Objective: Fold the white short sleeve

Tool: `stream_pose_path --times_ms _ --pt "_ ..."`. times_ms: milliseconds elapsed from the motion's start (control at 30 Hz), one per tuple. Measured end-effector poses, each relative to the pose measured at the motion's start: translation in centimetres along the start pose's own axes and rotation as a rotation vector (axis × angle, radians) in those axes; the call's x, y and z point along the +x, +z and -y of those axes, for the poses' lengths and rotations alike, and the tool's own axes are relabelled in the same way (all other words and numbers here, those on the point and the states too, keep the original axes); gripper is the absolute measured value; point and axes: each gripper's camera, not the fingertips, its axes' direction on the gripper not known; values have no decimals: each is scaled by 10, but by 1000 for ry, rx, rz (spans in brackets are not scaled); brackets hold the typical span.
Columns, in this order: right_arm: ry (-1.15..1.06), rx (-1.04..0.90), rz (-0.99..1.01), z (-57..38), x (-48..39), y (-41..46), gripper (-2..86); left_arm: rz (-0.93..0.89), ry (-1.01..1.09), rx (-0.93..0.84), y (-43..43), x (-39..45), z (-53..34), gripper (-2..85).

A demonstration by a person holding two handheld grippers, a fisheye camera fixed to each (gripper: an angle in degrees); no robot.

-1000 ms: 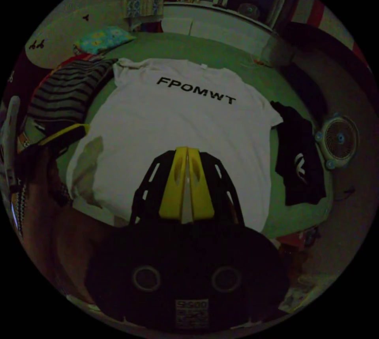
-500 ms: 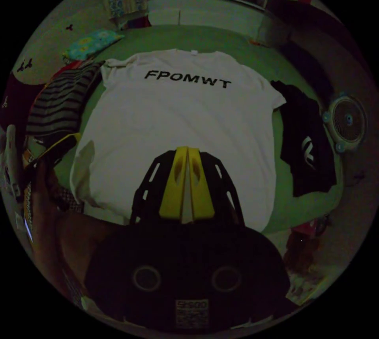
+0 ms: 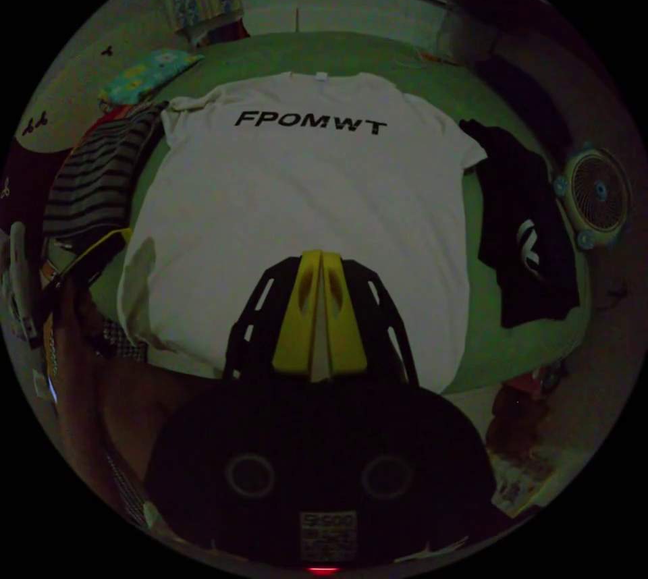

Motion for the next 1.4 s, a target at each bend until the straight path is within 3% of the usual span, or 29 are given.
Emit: stream_pose_path --times_ms 700,1133,1400 --pt "-2 -11 8 58 -36 37 -9 -5 -4 -7 9 -25 57 9" --pt "-173 102 39 115 -96 51 -9 -97 -31 213 -24 -51 123 -5" --pt "-318 100 43 150 -146 70 -8 38 -144 306 -29 -83 207 8"
